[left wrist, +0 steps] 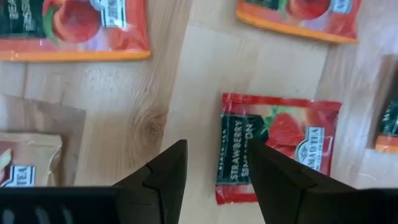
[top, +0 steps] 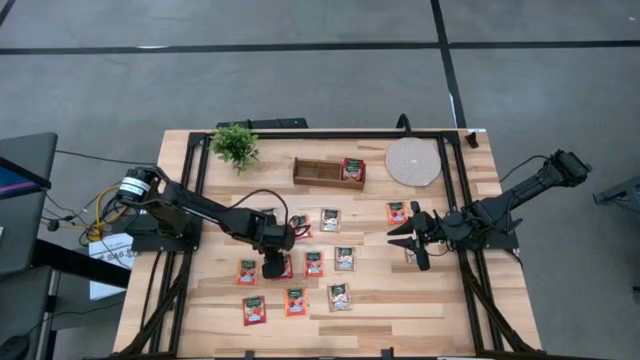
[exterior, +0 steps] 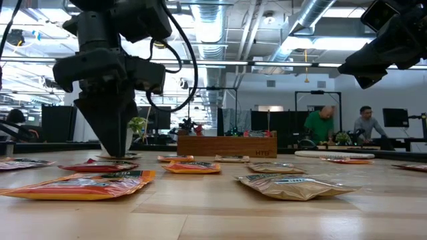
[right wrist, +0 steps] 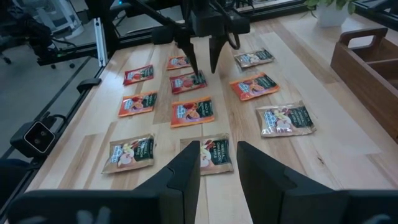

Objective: Pick & Place Tea
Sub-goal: Put the red tea bag into the right section of the wooden organizer

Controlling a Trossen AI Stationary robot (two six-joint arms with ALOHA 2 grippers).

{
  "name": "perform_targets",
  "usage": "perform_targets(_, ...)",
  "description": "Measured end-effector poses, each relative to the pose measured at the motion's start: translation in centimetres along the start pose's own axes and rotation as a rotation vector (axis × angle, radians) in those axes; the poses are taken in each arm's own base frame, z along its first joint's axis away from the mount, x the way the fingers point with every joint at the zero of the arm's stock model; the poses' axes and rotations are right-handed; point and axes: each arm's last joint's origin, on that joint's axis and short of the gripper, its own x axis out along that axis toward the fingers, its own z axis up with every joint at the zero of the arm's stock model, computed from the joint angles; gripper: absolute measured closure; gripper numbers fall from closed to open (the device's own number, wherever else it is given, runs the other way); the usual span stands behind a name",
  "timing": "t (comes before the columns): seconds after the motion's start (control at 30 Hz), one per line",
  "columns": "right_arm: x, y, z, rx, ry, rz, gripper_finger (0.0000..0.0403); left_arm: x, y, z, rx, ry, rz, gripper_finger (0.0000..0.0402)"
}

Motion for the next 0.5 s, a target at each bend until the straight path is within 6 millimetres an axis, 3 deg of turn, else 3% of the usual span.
perform_targets(0.27, 0.0, 0.0, 0.0, 0.0, -0.001, 0.0, 0.0305, 1.9, 0.0, -0.1, -0.003, 0.056, 0.004, 0.0243)
perform_targets(0.5, 0.0, 0.0, 0.0, 0.0, -0.001, 0.001, 0.0305, 1.9, 0.1, -0.2, -0.003, 0.055, 0.011, 0.0247)
